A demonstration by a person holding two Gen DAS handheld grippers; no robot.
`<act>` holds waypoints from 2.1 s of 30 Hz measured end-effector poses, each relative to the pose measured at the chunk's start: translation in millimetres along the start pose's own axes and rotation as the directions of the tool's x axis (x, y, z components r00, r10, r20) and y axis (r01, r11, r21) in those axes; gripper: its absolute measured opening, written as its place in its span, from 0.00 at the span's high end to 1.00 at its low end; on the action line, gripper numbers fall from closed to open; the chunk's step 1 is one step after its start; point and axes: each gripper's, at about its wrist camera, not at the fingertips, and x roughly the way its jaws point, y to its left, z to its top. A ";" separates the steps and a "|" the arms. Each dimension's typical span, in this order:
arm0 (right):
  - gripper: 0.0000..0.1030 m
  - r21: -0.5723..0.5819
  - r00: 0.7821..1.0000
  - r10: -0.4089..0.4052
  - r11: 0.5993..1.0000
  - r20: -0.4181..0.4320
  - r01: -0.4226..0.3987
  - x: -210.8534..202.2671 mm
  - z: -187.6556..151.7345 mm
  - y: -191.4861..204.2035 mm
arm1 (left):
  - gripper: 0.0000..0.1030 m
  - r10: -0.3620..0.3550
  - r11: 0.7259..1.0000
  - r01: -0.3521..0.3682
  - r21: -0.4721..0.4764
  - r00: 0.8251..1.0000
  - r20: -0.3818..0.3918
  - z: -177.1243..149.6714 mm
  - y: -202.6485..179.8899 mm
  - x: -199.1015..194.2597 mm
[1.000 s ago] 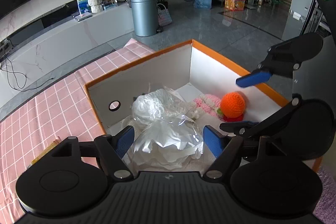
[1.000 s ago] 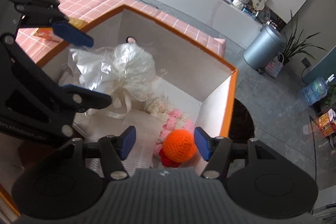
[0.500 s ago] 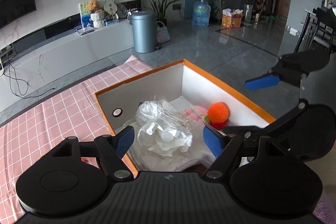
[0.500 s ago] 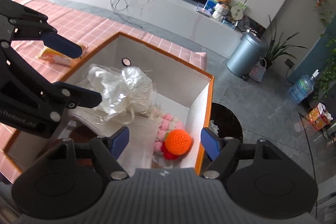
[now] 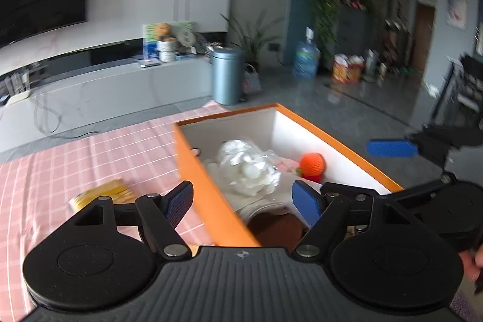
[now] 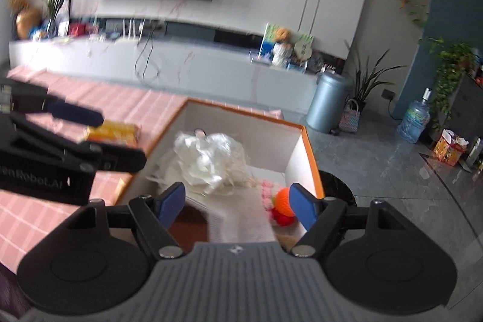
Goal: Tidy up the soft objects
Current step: 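Withdraw both open tools from the box toward the yellow cloth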
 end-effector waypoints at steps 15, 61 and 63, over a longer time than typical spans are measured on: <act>0.28 0.034 0.991 -0.052 0.998 0.127 0.048 -36.1 -26.6 86.7 | 0.18 0.174 0.976 -0.171 -0.133 0.985 0.009 -67.8 57.7 -54.7; 0.66 -0.103 0.962 -0.255 0.964 -0.097 0.245 80.5 -67.3 212.5 | 0.23 0.259 0.909 -0.297 -0.292 0.952 -0.160 -137.3 118.2 -40.0; 0.66 -0.100 0.958 -0.267 0.961 -0.106 0.256 86.5 -70.5 211.2 | 0.23 0.253 0.910 -0.292 -0.294 0.954 -0.163 -136.0 118.9 -38.4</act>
